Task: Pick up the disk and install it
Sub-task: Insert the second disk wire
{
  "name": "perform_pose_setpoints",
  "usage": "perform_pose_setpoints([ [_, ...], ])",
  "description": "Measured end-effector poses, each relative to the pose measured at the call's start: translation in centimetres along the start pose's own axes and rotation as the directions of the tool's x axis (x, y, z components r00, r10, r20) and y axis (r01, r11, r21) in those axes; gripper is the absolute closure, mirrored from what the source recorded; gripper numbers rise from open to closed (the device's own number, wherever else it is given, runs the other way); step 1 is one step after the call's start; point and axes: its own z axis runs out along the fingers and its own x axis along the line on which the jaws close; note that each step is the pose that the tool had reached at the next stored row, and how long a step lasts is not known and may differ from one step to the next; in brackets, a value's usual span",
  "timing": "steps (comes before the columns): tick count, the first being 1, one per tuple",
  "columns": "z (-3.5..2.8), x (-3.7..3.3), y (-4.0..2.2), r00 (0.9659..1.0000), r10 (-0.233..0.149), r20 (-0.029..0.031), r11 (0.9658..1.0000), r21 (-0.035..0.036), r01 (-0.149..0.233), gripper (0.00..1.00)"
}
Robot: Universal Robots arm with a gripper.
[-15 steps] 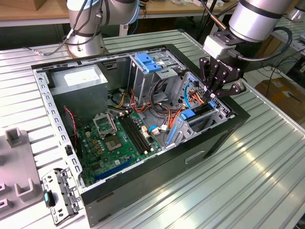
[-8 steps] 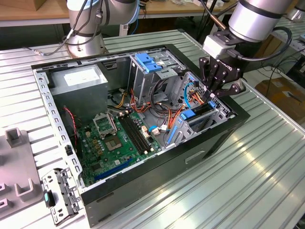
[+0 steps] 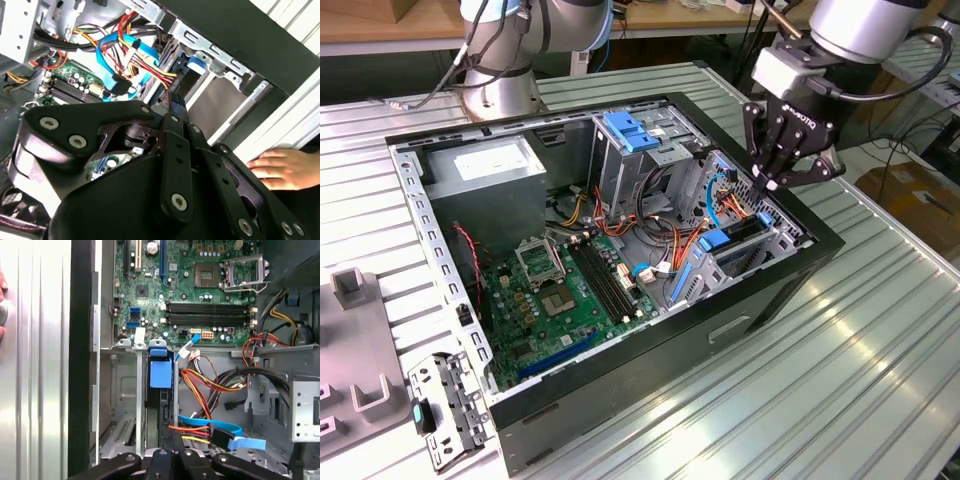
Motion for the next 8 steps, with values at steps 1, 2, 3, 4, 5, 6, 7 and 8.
perform_pose_setpoints([
  [1,-0.02,-0.39,0.05,1.0,0.0,0.0001,1.0,0.0,0.0,0.89],
  [2,-0.02,-0.61,0.1,1.0,0.0,0.0,1.0,0.0001,0.0,0.89],
  [3,-0.02,-0.79,0.18,1.0,0.0,0.0001,1.0,0.0,0.0,0.89],
  [4,-0.03,-1.02,0.42,1.0,0.0,0.0001,1.0,0.0,0.0,0.89],
  [5,-0.03,-1.2,0.51,1.0,0.0,0.0018,1.0,0.0001,0.0,0.89],
  [6,-0.05,-1.34,0.54,1.0,0.0,0.0022,1.0,0.0,0.0,0.89],
  [7,-0.07,-1.57,0.57,1.0,0.0,0.0023,1.0,0.0,0.0,0.89],
  [8,-0.09,-1.8,0.56,1.0,0.0,0.0023,1.0,0.0,0.0,0.89],
])
